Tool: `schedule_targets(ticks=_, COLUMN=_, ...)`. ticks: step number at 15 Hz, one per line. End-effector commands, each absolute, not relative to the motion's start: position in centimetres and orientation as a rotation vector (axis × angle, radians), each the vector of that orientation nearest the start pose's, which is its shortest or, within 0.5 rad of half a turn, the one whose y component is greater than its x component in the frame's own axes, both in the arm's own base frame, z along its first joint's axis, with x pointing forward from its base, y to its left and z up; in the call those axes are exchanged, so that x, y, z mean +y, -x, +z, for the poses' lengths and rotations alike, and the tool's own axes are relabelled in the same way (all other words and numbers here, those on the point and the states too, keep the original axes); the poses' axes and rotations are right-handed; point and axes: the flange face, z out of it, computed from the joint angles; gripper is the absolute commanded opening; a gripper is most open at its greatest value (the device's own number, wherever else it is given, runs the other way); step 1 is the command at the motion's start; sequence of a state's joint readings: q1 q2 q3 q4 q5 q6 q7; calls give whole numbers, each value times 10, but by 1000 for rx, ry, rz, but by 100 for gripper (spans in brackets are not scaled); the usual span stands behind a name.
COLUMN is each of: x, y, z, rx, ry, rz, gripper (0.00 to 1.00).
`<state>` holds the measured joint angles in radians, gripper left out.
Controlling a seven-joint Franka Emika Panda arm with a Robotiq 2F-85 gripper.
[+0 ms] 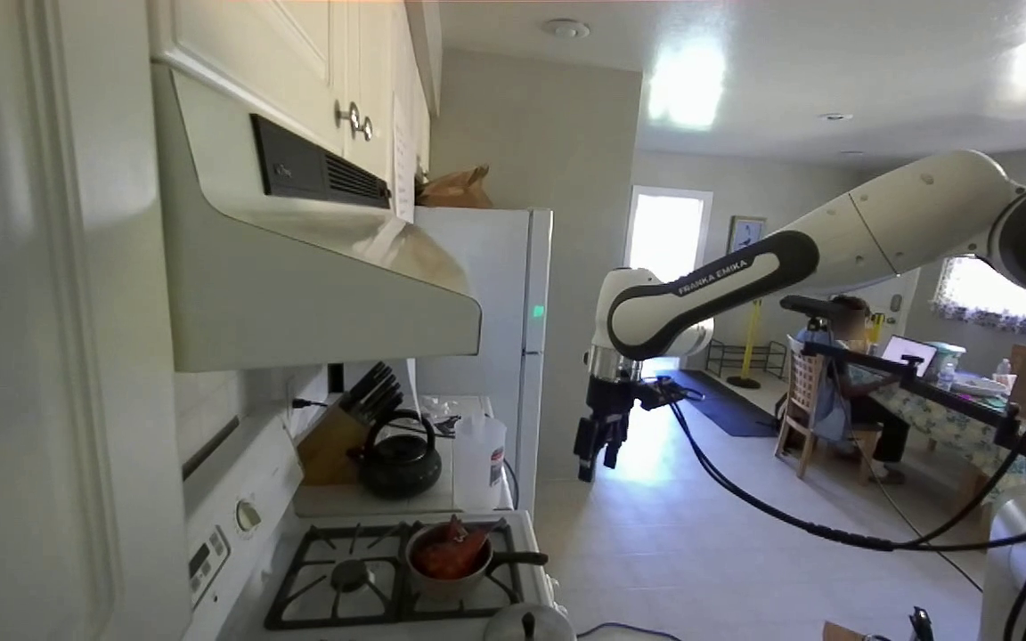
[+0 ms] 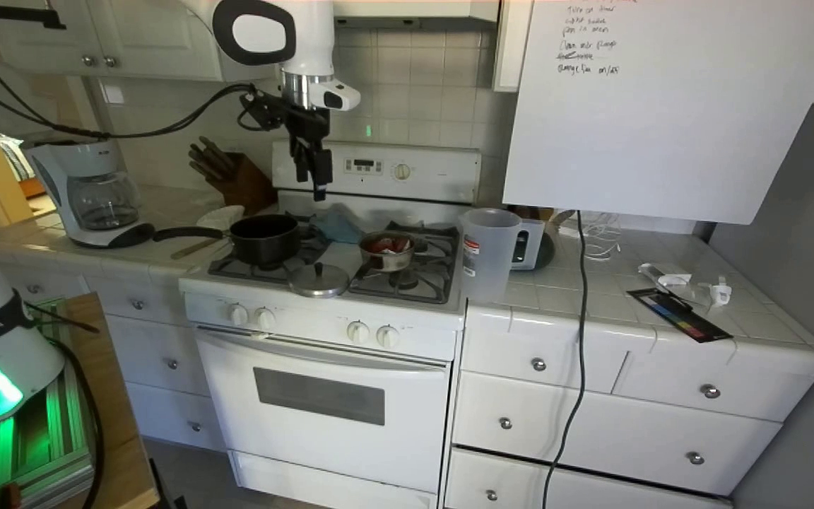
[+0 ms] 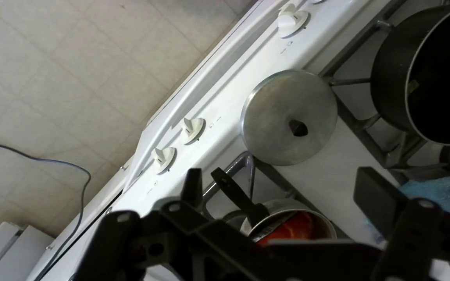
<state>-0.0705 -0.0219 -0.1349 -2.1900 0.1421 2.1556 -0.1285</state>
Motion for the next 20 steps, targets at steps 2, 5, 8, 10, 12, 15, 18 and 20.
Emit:
schedule_targets(ticks=2, x=-85, y=-544, z=343, rx=232, ry=2938, rz=51, gripper=100)
schedule_targets(ticks=5, x=-77, y=-563, z=300, rx=167, ry=2890, rz=86, gripper=100)
schedule_targets(ticks=8, x=-65, y=-581, z=262, rx=105, ry=2837, rz=133, gripper=100)
schedule_targets(ticks=10, x=-61, y=-591, z=235, rx=70, ry=2818, rz=175, gripper=100)
schedule_targets(ticks=12, x=-57, y=-599, z=213, rx=57, ry=2799, rz=203, gripper=100)
schedule_targets(ticks=15, x=-50, y=-611, z=189, rx=48, ry=2789, rz=248, gripper=100)
schedule_targets(ticks=18, x=-42, y=-621, z=172, rx=40, ry=2789, rz=281, gripper=100)
schedule_targets(ticks=20, x=-33, y=-626, z=169, rx=41, ry=2784, rz=309, gripper=100)
